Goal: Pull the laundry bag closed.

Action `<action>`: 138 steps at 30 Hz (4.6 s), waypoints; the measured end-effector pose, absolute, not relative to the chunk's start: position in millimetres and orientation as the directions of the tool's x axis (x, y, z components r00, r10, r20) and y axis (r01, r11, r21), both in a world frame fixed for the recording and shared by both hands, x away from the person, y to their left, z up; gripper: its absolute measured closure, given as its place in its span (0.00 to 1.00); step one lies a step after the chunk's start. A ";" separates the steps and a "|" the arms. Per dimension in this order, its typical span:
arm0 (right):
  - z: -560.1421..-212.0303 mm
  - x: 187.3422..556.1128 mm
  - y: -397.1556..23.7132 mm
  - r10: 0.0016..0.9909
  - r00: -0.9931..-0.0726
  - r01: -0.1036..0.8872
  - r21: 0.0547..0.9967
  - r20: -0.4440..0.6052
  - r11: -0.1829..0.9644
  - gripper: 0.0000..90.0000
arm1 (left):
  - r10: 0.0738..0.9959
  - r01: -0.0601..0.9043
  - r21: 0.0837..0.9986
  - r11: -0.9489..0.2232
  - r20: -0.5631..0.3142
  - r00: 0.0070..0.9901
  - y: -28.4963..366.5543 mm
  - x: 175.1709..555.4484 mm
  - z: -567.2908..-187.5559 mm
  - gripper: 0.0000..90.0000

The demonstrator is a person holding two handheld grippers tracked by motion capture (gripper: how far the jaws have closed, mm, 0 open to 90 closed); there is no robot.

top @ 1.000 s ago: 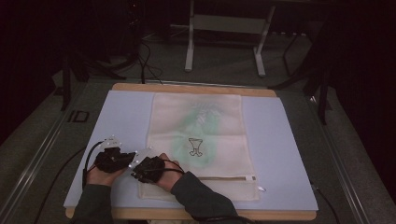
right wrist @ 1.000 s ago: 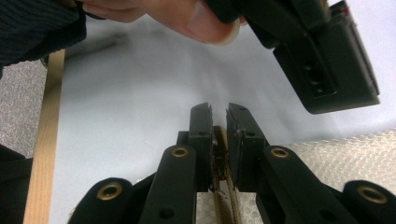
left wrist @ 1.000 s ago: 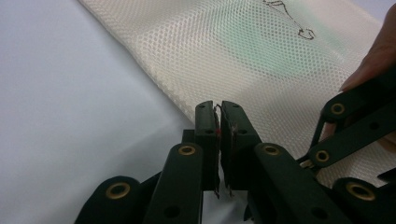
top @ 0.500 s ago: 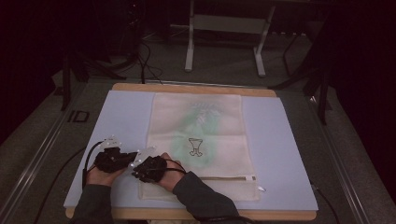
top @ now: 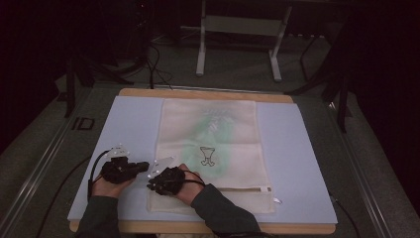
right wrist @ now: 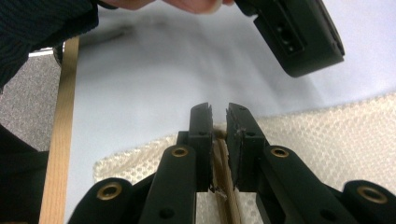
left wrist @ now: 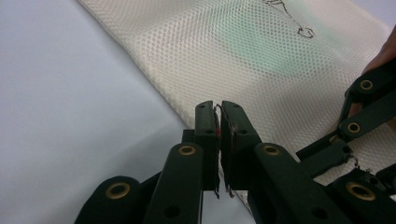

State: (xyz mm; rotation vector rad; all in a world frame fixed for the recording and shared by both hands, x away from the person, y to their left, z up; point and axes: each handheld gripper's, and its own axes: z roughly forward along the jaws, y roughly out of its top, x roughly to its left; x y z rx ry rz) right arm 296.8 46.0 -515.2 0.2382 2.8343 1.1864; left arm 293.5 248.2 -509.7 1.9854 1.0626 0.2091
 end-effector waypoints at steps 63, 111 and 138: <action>-533.5 294.0 43.1 0.202 -0.979 0.137 0.701 -0.010 0.700 0.91 | 0.687 0.682 0.591 -0.430 -0.275 0.672 224.0 299.0 -527.6 0.99; -528.5 292.1 27.7 0.193 -0.981 0.125 0.668 -0.027 0.733 0.91 | 0.697 0.702 0.575 -0.420 -0.290 0.655 225.9 298.7 -528.4 1.00; -524.0 286.2 19.4 0.196 -0.980 0.123 0.649 -0.042 0.751 0.92 | 0.696 0.695 0.582 -0.421 -0.284 0.659 225.5 298.2 -528.5 1.00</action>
